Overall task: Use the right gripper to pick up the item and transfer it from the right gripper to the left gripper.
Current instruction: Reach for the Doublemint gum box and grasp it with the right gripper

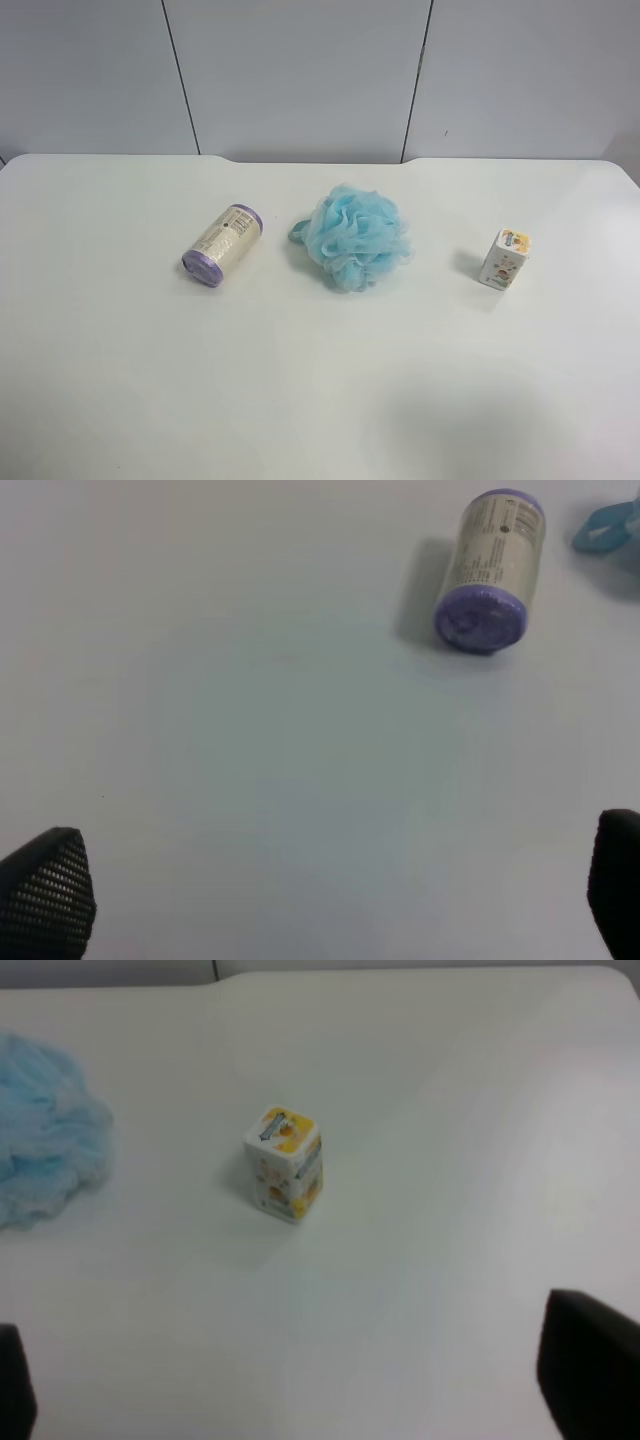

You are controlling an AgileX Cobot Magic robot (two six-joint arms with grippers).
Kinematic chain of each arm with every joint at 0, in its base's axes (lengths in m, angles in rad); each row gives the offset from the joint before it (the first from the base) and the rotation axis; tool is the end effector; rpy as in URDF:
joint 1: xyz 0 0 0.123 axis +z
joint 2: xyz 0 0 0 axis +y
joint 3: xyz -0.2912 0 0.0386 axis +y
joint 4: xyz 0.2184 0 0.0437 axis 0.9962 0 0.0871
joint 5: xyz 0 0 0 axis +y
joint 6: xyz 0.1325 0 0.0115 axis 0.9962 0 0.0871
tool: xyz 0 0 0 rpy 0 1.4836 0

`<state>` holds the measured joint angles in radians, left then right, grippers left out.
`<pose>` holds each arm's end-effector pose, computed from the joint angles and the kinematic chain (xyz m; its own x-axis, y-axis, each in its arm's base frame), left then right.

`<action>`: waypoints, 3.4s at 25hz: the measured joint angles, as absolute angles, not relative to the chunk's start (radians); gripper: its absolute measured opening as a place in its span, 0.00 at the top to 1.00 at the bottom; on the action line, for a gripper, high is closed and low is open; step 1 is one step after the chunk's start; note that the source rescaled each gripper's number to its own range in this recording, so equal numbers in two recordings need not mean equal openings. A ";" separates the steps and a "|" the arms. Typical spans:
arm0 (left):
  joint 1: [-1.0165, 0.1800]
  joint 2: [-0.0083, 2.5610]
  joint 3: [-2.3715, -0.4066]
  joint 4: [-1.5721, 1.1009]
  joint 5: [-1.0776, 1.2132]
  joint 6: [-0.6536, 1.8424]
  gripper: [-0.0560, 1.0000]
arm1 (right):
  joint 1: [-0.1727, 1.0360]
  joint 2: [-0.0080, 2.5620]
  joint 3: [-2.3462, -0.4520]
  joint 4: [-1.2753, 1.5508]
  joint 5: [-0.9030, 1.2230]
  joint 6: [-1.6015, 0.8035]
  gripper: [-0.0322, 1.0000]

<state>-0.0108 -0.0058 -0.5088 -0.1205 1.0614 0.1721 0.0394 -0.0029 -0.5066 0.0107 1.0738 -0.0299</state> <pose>-0.0043 -0.0139 0.2471 -0.4261 0.1169 -0.8971 0.1540 0.9865 0.0554 -0.0039 0.0011 0.2443 -0.4575 -0.0428 -0.8882 -0.0591 0.9981 -0.0177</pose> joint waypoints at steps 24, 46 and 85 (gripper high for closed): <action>-0.011 -0.006 -0.509 -0.120 1.061 0.172 0.00 | 0.039 -0.003 -0.507 0.011 1.074 -0.030 0.01; -0.011 -0.006 -0.509 -0.120 1.061 0.172 0.00 | 0.039 0.419 -0.730 0.000 1.145 0.098 0.01; -0.011 -0.006 -0.509 -0.120 1.061 0.172 0.00 | 0.039 1.647 -1.264 -0.056 1.206 0.515 0.01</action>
